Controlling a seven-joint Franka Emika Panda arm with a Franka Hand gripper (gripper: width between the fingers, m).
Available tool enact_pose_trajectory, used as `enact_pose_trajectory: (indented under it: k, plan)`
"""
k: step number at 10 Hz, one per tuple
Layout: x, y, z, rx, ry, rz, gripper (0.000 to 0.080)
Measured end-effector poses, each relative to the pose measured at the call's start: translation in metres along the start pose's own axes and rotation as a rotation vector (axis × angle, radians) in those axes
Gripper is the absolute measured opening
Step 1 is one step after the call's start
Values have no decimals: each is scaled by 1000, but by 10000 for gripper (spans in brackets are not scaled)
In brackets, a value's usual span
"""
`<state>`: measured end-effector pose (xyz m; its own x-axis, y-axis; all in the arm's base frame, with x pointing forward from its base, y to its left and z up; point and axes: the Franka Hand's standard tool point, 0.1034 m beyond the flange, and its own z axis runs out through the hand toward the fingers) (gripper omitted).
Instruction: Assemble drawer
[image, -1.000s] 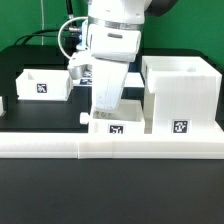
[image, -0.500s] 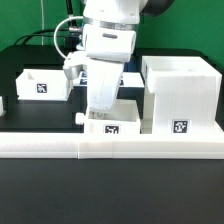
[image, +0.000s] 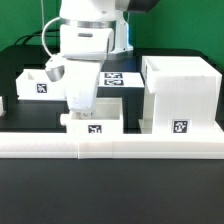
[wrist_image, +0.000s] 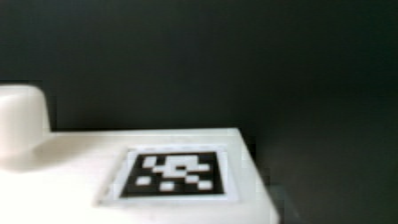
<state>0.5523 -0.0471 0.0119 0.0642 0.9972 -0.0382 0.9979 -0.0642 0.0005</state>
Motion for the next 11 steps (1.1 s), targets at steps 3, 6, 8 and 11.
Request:
enact_pose_trajectory:
  k: [3, 6, 8, 11]
  plan:
    - [2, 0, 1, -2, -1, 13, 42]
    - [24, 0, 0, 5, 6, 6, 42]
    - [25, 0, 0, 6, 7, 6, 42]
    - [31, -2, 1, 7, 1, -16, 42]
